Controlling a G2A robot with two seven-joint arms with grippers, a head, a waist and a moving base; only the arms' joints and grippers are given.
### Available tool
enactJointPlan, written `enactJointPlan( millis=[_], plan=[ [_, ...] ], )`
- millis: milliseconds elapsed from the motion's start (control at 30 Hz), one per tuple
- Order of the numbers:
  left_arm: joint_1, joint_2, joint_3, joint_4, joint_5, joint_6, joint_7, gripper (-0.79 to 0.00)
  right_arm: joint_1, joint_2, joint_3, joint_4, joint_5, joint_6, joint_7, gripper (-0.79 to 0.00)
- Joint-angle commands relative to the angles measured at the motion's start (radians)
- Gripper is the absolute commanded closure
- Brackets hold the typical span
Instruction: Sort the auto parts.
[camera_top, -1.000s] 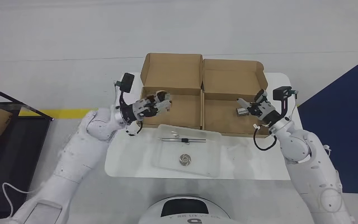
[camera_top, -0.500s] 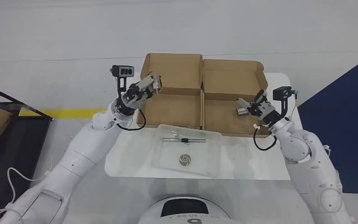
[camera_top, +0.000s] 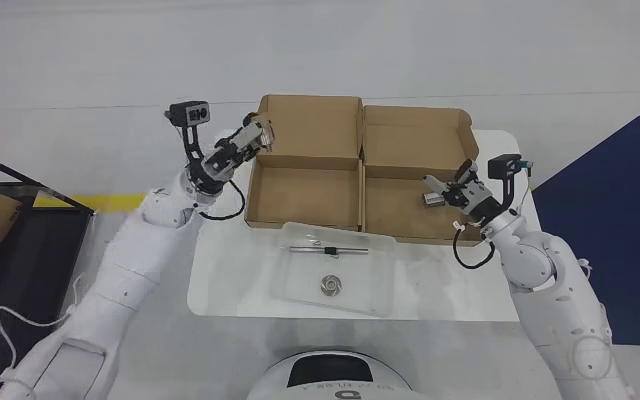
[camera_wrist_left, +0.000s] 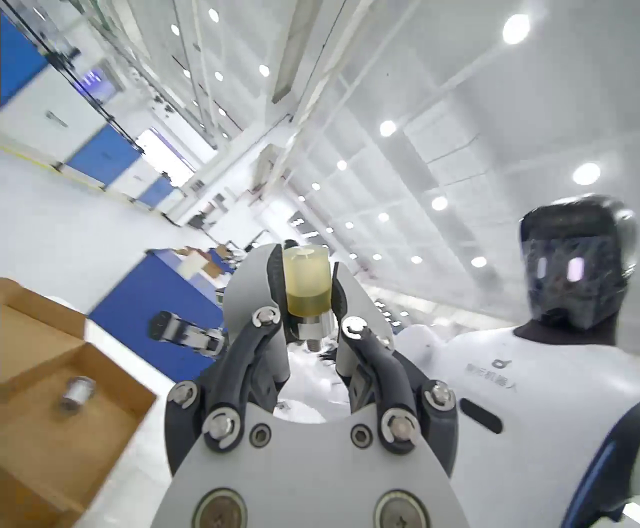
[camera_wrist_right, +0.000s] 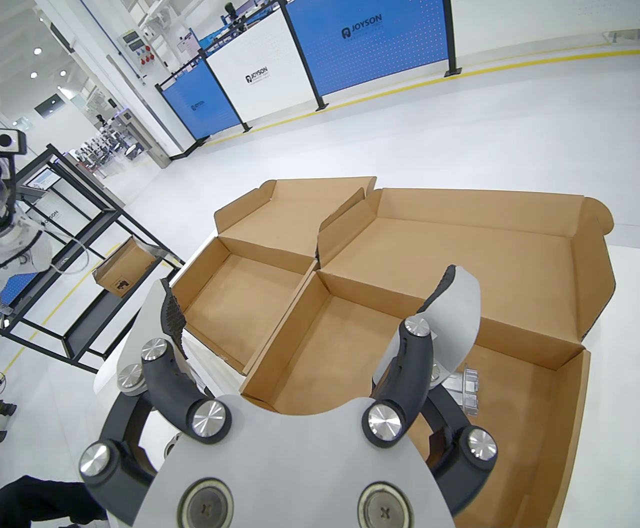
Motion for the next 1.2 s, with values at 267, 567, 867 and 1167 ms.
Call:
enactJointPlan(
  millis=[267,567,867,1167],
  plan=[
    [0.246,-0.022,-0.16,-0.437,1.343,0.375,0.654,0.0,0.0,0.0,0.0,0.0,0.0,0.0,0.0,-0.785],
    [0.279,-0.031,-0.122,-0.475,1.536,0.459,0.7,0.0,0.0,0.0,0.0,0.0,0.0,0.0,0.0,-0.785],
    [0.174,-0.043,-0.056,-0.348,1.479,0.52,0.293,0.0,0.0,0.0,0.0,0.0,0.0,0.0,0.0,-0.785],
    [-0.098,-0.119,0.168,0.076,1.298,0.582,-0.019,0.0,0.0,0.0,0.0,0.0,0.0,0.0,0.0,-0.785]
  ],
)
